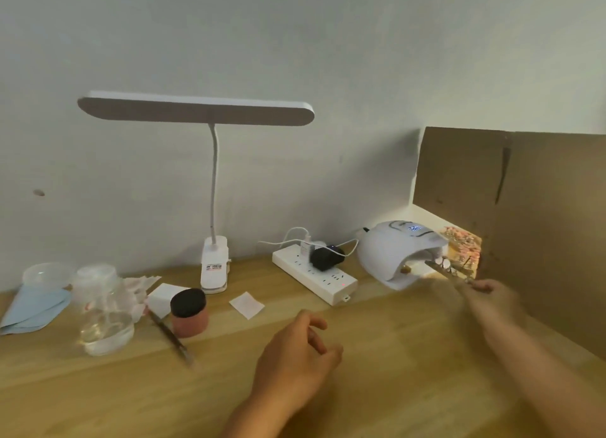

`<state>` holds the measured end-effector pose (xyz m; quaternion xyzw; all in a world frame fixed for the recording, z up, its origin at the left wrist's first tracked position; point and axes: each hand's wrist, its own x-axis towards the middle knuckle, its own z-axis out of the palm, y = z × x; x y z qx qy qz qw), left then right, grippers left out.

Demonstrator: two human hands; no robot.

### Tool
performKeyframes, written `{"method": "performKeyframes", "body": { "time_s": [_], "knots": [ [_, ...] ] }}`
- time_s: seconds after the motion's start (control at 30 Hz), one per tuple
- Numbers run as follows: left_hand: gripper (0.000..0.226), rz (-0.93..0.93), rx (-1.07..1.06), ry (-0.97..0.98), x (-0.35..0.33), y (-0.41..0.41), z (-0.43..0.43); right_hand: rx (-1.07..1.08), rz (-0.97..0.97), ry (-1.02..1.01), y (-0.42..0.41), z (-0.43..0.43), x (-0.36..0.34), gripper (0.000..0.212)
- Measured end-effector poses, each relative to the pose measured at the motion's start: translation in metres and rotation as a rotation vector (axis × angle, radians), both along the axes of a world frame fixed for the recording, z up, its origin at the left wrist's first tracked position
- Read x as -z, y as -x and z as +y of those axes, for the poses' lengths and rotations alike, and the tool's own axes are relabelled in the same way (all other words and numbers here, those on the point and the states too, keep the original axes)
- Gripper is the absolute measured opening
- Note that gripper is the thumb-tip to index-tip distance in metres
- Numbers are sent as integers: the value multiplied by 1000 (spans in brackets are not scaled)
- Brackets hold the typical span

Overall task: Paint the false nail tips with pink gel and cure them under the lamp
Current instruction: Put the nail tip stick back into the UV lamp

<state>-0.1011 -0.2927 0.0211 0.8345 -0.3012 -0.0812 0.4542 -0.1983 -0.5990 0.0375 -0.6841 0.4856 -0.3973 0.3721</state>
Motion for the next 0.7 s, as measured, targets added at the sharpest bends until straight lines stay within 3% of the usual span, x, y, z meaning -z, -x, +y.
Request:
{"method": "performKeyframes", "body": {
  "time_s": [0.13, 0.27, 0.37, 0.47, 0.7],
  "knots": [
    [21, 37, -39, 10, 4, 9, -40, 16, 168, -44, -29, -16, 7, 27],
    [29, -34, -122, -27, 9, 10, -58, 14, 285, -37, -56, -29, 9, 31],
    [30, -21, -140, -27, 10, 6, -60, 18, 282, -49, -76, -35, 9, 40],
    [33, -46, -152, -25, 10, 6, -62, 43, 201, -94, -93, -42, 8, 65],
    [38, -82, -155, -73, 11, 5, -69, 37, 397, -119, -118, -54, 13, 43]
  ]
}}
